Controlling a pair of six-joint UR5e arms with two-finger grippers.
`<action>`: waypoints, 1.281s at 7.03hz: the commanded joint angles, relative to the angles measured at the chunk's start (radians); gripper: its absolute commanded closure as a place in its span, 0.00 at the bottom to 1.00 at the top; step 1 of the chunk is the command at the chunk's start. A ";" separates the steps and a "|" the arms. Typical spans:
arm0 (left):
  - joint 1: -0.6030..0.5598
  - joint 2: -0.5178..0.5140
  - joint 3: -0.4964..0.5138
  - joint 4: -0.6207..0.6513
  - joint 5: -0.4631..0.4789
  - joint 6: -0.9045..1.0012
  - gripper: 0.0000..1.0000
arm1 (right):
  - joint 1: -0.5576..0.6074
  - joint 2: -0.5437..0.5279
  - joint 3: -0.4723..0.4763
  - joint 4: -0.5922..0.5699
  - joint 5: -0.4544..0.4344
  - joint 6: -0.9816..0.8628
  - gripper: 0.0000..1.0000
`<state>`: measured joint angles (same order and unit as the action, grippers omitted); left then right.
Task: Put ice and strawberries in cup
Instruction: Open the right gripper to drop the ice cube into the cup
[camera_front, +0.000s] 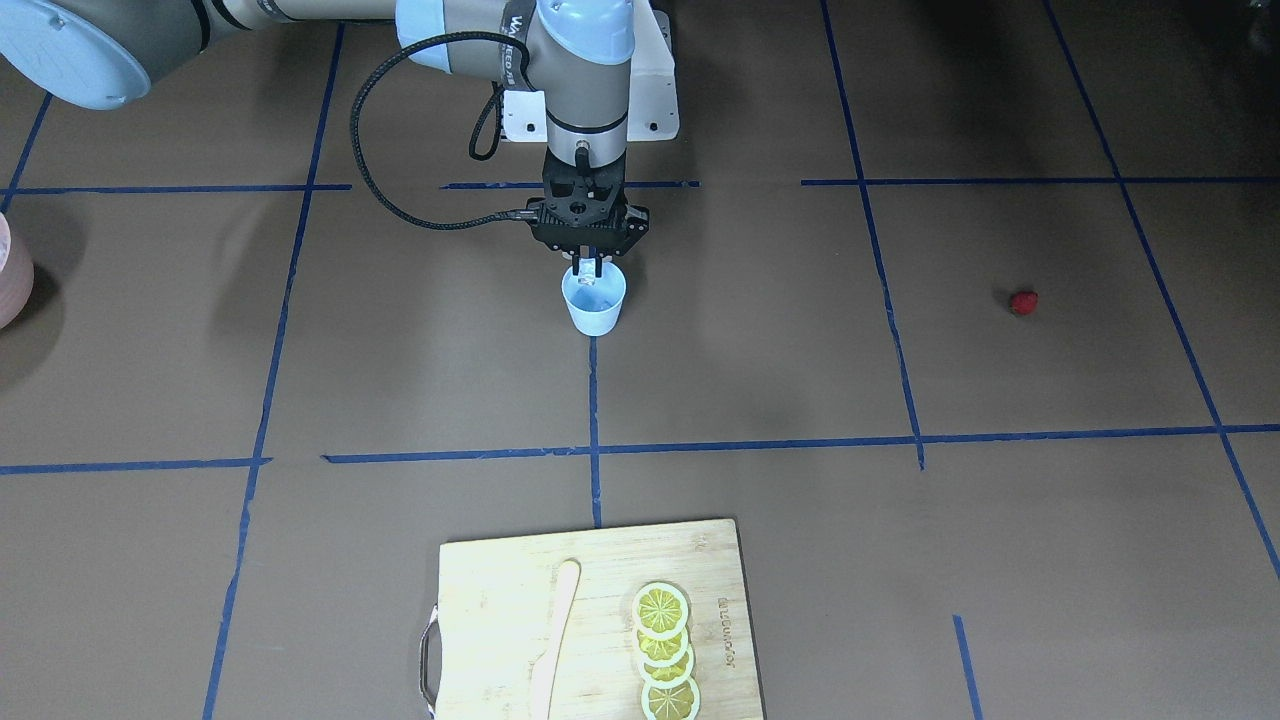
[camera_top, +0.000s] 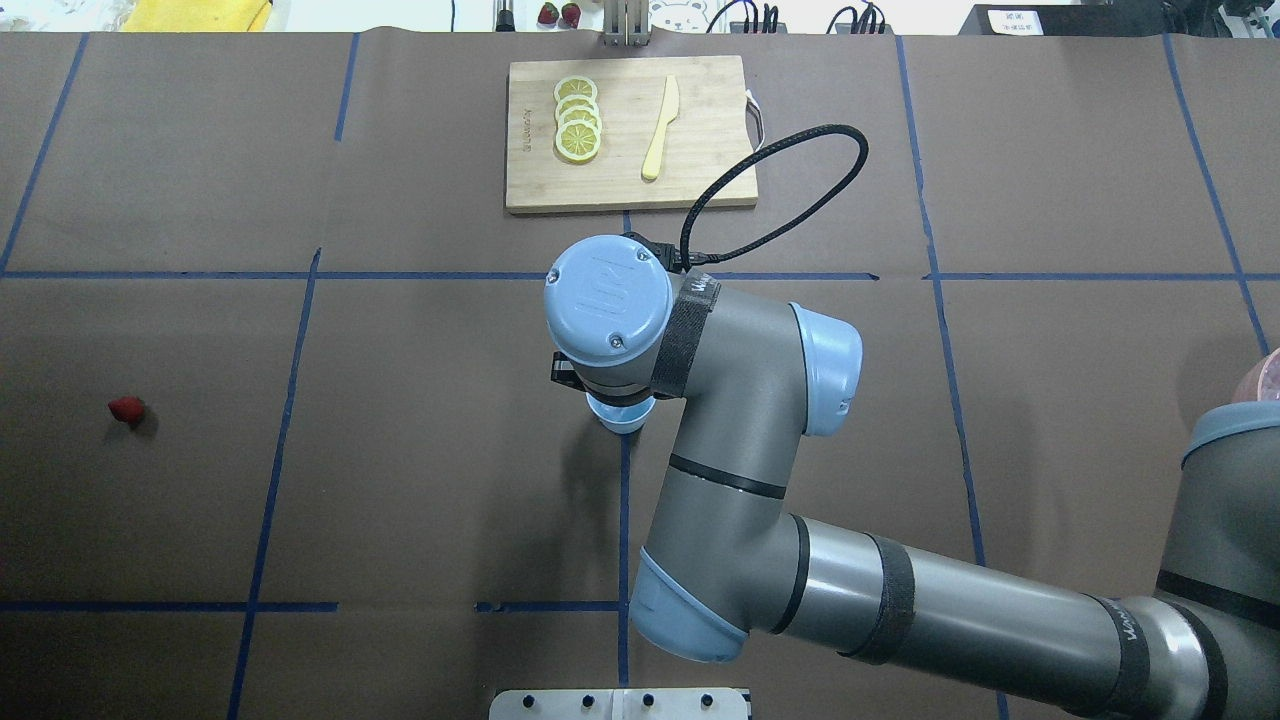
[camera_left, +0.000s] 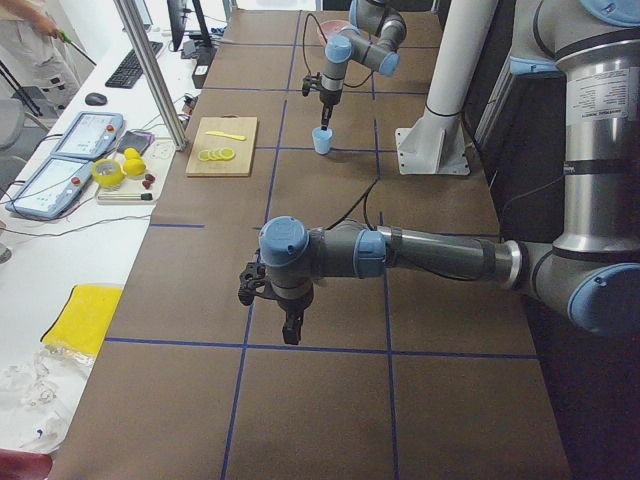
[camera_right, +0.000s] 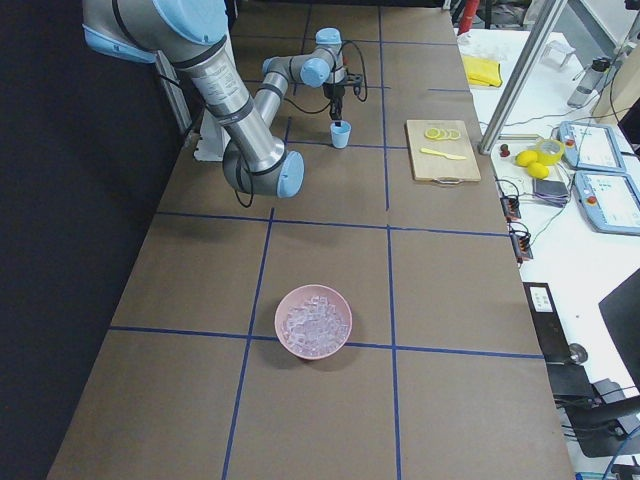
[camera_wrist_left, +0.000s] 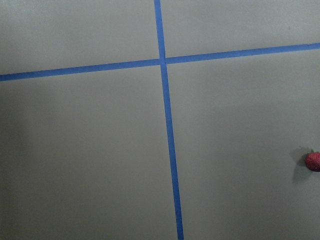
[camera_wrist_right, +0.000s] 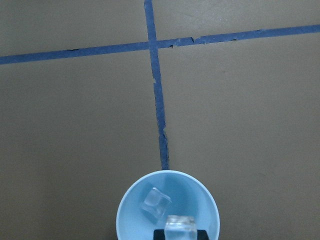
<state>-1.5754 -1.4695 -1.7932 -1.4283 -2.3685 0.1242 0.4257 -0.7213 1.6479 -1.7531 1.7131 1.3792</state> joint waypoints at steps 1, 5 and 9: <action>0.000 0.002 0.000 0.000 0.002 0.000 0.00 | -0.001 -0.001 0.000 0.003 0.000 0.000 0.02; 0.000 0.002 0.000 0.000 0.002 0.000 0.00 | 0.040 -0.012 0.039 -0.002 0.020 -0.018 0.01; 0.000 0.002 0.002 0.000 0.002 0.000 0.00 | 0.263 -0.362 0.326 0.009 0.236 -0.439 0.01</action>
<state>-1.5754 -1.4680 -1.7925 -1.4281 -2.3673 0.1242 0.6163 -0.9568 1.8805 -1.7499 1.8903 1.0977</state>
